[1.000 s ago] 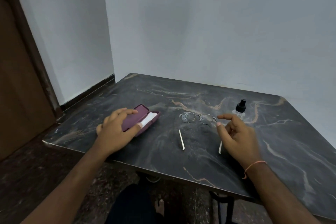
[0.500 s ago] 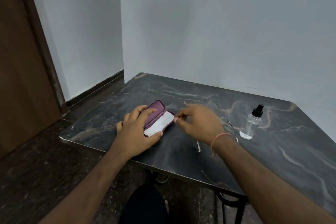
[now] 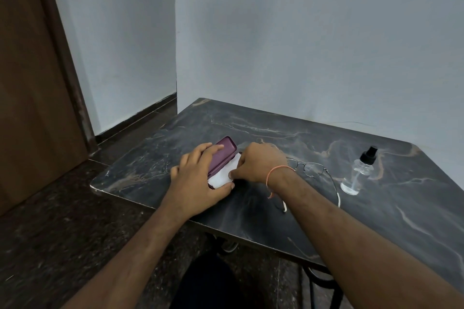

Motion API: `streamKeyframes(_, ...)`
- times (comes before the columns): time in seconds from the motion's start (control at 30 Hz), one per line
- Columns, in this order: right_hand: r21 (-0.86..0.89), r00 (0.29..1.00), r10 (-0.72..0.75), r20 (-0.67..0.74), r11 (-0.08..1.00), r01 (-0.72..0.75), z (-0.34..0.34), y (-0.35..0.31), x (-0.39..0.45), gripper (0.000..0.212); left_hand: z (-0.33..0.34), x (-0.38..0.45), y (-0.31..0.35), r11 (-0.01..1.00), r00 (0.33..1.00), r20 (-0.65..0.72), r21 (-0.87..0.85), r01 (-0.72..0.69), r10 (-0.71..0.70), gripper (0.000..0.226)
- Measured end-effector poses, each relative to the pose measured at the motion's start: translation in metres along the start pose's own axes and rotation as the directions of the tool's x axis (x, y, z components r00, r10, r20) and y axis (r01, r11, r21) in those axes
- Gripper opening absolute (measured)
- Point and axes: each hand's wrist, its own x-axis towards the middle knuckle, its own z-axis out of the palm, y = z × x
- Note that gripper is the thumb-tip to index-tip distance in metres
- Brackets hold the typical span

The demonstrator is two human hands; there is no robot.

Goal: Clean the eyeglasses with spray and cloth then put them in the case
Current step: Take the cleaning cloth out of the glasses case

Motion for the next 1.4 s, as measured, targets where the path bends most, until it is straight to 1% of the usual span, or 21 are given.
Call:
streamKeyframes(0.1, 0.006, 1.0, 0.022, -0.014, 1.0, -0.022, 0.003, -0.003, 0.005, 0.041, 0.0, 0.0, 0.0, 1.0, 1.0, -0.002, -0.001, -0.003, 0.003, 0.099)
streamKeyframes(0.33, 0.052, 1.0, 0.007, 0.02, 0.999, -0.008, 0.007, -0.011, 0.012, 0.029, 0.0, 0.0, 0.0, 1.0, 1.0, 0.003, 0.004, 0.004, -0.004, 0.098)
streamKeyframes(0.43, 0.068, 1.0, -0.001, -0.001, 0.998, 0.001, 0.01, -0.01, 0.011, 0.025, 0.0, 0.0, 0.0, 1.0, 1.0, 0.011, 0.007, 0.004, -0.004, 0.098)
streamKeyframes(0.5, 0.115, 1.0, -0.009, -0.029, 0.993, 0.012, 0.012, -0.006, 0.009, 0.023, 0.0, 0.0, 0.0, 1.0, 1.0, 0.009, 0.005, 0.007, -0.007, 0.097)
streamKeyframes(0.57, 0.221, 0.998, -0.017, -0.056, 0.975, 0.029, 0.012, 0.0, 0.006, 0.02, 0.0, 0.0, 0.001, 1.0, 1.0, 0.005, 0.015, 0.013, -0.013, 0.095)
streamKeyframes(0.63, 0.37, 0.994, -0.013, -0.109, 0.927, 0.053, 0.008, 0.011, 0.001, 0.016, -0.001, 0.0, 0.002, 0.999, 1.0, 0.011, 0.038, 0.017, -0.017, 0.093)
streamKeyframes(0.7, 0.511, 0.978, 0.004, -0.209, 0.853, 0.106, 0.006, 0.024, -0.008, 0.015, -0.001, 0.0, 0.002, 0.999, 0.999, 0.024, 0.049, 0.024, -0.025, 0.092)
streamKeyframes(0.8, 0.685, 0.932, 0.046, -0.361, 0.691, 0.231, 0.008, 0.053, -0.027, 0.017, -0.002, 0.001, 0.002, 0.998, 0.998, 0.05, 0.059, 0.031, -0.034, 0.09)
streamKeyframes(0.87, 0.73, 0.89, 0.099, -0.445, 0.615, 0.297, 0.009, 0.077, -0.043, 0.017, -0.002, 0.002, 0.002, 0.997, 0.997, 0.063, 0.069, 0.029, -0.033, 0.088)
streamKeyframes(0.97, 0.758, 0.837, 0.178, -0.517, 0.55, 0.351, 0.012, 0.114, -0.069, 0.011, -0.002, 0.003, 0.001, 0.995, 0.996, 0.082, 0.094, 0.038, -0.046, 0.086)
streamKeyframes(1.0, 0.754, 0.818, 0.202, -0.538, 0.55, 0.36, 0.014, 0.126, -0.077, 0.008, -0.003, 0.003, 0.001, 0.993, 0.994, 0.093, 0.106, 0.045, -0.055, 0.086)
streamKeyframes(1.07, 0.717, 0.768, 0.233, -0.597, 0.584, 0.38, 0.017, 0.148, -0.092, 0.006, -0.002, 0.003, 0.002, 0.99, 0.992, 0.104, 0.127, 0.055, -0.069, 0.087)
streamKeyframes(1.13, 0.662, 0.723, 0.228, -0.652, 0.636, 0.397, 0.019, 0.168, -0.103, 0.003, -0.002, 0.004, 0.004, 0.987, 0.992, 0.103, 0.145, 0.061, -0.077, 0.088)
streamKeyframes(1.2, 0.634, 0.694, 0.228, -0.683, 0.657, 0.408, 0.022, 0.183, -0.11, 0.003, -0.002, 0.003, 0.005, 0.984, 0.992, 0.093, 0.163, 0.07, -0.086, 0.087)
streamKeyframes(1.3, 0.619, 0.663, 0.243, -0.708, 0.665, 0.417, 0.031, 0.195, -0.116, 0.011, -0.001, 0.002, 0.006, 0.973, 0.992, 0.083, 0.215, 0.079, -0.099, 0.079)
streamKeyframes(1.33, 0.609, 0.665, 0.227, -0.712, 0.672, 0.422, 0.035, 0.193, -0.114, 0.011, -0.004, 0.0, 0.005, 0.971, 0.993, 0.061, 0.227, 0.081, -0.097, 0.076)
streamKeyframes(1.4, 0.586, 0.67, 0.191, -0.718, 0.686, 0.432, 0.038, 0.193, -0.112, 0.008, -0.006, -0.003, 0.008, 0.97, 0.999, -0.026, 0.24, 0.049, -0.044, 0.069)
